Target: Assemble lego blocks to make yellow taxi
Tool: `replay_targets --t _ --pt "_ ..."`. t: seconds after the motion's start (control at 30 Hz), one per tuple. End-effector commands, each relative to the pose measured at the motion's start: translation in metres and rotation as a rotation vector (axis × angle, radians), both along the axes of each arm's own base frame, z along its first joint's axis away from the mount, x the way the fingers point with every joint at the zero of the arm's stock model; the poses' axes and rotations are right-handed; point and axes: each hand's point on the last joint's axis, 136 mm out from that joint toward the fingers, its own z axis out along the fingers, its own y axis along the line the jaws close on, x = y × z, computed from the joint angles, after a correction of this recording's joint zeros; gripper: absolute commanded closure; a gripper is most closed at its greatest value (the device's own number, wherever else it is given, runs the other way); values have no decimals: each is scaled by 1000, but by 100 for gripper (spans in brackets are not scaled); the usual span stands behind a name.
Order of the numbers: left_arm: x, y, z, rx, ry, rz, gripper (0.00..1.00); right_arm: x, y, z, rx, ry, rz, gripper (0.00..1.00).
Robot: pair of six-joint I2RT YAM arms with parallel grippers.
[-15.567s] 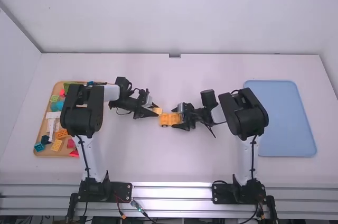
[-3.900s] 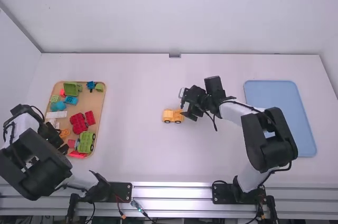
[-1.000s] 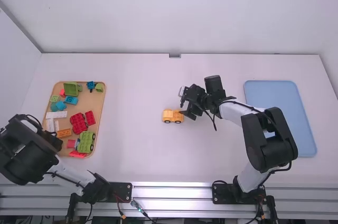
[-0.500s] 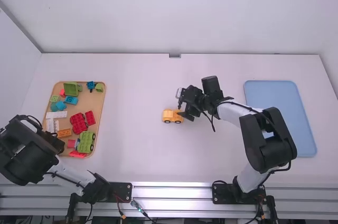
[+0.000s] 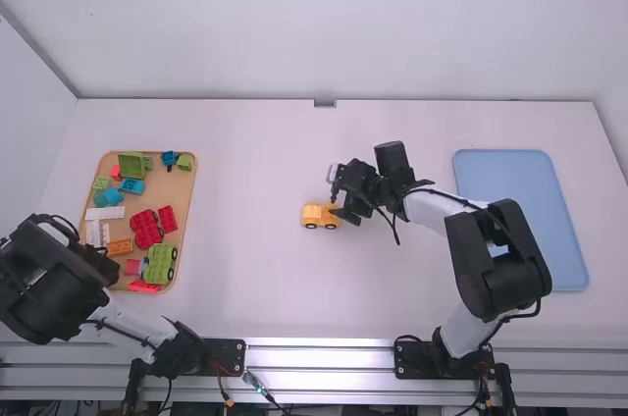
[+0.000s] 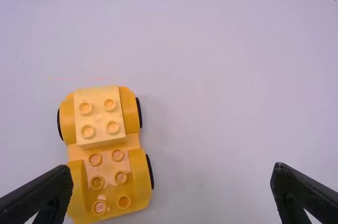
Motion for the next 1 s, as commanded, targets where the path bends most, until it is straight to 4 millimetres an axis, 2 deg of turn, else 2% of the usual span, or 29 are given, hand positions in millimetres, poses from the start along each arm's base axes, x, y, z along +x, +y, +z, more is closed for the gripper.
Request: replay_targets --t 0.0,0.07,0.13,0.5,0.7,0.97 --pt "-10 -6 -12 -27 42 5 60 -1 0 6 11 -7 3 1" --pt "-9 -5 -12 -26 41 6 59 -1 0 6 10 -7 3 1" --pt "-4 -6 -12 -31 15 3 51 -1 0 6 11 -7 3 1" --pt "21 -13 -14 -44 -79 -39 54 -1 0 6 11 -7 3 1" --pt "36 -14 -13 -13 -88 -88 50 -1 0 6 11 -6 3 1" --pt "34 -14 -13 -6 -72 -89 52 -2 0 6 9 -3 2 1"
